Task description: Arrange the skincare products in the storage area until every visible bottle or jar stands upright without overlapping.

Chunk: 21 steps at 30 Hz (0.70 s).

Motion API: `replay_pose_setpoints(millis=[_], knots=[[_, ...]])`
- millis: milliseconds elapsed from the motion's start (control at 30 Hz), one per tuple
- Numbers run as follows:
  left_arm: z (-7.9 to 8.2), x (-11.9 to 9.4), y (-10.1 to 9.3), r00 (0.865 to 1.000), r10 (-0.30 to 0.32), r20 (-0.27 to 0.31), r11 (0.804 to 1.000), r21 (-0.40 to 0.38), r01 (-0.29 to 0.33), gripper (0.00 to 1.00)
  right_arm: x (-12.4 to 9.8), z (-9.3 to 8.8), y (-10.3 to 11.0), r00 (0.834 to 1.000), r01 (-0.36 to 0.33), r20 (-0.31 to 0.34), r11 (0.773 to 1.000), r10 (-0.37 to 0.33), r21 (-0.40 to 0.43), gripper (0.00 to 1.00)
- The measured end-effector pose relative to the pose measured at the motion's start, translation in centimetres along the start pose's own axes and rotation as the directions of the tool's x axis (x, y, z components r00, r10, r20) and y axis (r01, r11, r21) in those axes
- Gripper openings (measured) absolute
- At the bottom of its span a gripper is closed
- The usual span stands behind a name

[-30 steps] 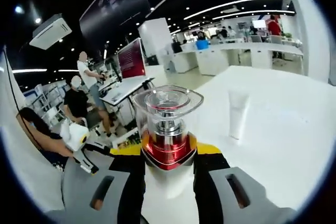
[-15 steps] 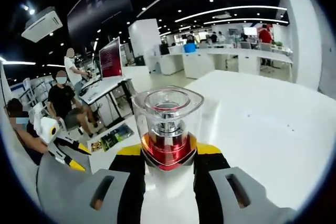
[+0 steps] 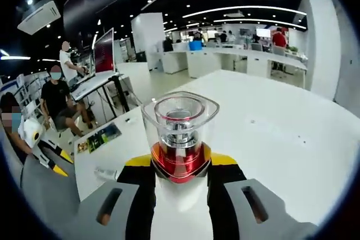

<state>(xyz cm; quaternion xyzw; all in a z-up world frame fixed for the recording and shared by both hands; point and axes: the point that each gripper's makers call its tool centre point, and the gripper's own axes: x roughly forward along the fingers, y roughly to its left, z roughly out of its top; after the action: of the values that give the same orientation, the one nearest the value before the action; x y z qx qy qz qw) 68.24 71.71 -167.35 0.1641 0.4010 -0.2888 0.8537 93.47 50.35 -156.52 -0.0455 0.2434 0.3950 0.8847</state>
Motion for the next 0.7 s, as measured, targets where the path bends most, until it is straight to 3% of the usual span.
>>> replay_pose_setpoints(millis=[433, 700], knots=[[-0.6, 0.1, 0.2, 1.0, 0.004, -0.023, 1.0, -0.005, -0.004, 0.27, 2.8, -0.2, -3.9, 0.998, 0.064, 0.002, 0.991, -0.064, -0.12, 0.31], [-1.1, 0.2, 0.0, 0.999, -0.004, -0.053, 1.0, 0.019, 0.005, 0.26, 5.0, -0.6, -5.0, 0.998, 0.052, -0.014, 0.993, -0.054, -0.111, 0.32]])
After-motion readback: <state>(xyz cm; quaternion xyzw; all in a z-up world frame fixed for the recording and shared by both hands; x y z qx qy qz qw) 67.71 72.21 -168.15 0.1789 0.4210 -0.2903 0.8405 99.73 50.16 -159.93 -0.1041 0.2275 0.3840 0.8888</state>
